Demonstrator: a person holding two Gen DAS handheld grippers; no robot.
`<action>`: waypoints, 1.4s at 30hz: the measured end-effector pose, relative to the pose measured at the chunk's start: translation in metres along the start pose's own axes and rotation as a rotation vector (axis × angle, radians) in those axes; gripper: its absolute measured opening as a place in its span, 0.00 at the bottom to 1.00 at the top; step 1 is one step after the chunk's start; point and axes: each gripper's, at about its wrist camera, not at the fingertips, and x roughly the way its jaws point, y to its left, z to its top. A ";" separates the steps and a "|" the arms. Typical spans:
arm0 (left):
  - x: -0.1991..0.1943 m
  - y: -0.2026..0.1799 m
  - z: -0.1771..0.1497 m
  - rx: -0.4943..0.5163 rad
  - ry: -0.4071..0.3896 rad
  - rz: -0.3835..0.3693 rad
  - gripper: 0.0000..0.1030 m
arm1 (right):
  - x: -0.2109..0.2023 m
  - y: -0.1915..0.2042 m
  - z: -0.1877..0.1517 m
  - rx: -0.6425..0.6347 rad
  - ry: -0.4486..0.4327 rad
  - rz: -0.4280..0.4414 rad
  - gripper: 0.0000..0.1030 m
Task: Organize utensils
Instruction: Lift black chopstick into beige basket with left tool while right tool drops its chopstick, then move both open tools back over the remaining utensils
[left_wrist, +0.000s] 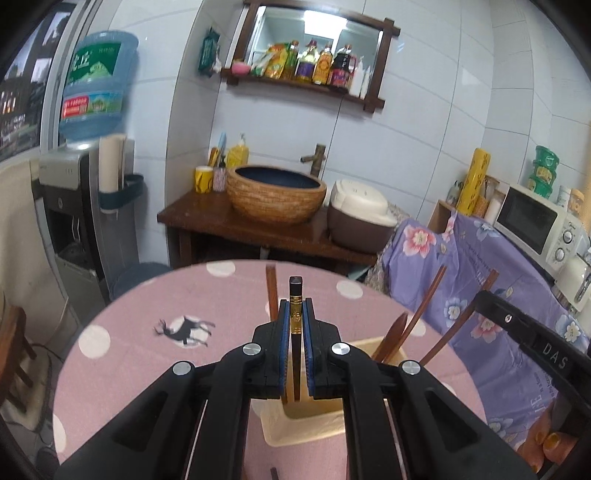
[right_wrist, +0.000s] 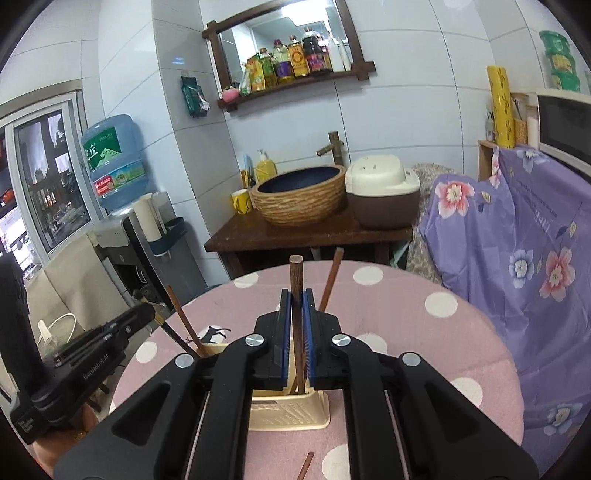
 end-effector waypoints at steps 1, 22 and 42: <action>0.004 0.002 -0.005 -0.005 0.016 0.000 0.08 | 0.001 -0.002 -0.004 0.004 0.000 -0.003 0.07; -0.050 0.029 -0.069 0.057 -0.020 0.100 0.69 | -0.041 0.004 -0.070 -0.122 -0.044 -0.089 0.50; -0.067 0.099 -0.204 -0.003 0.179 0.281 0.76 | -0.027 0.005 -0.242 -0.114 0.320 -0.126 0.60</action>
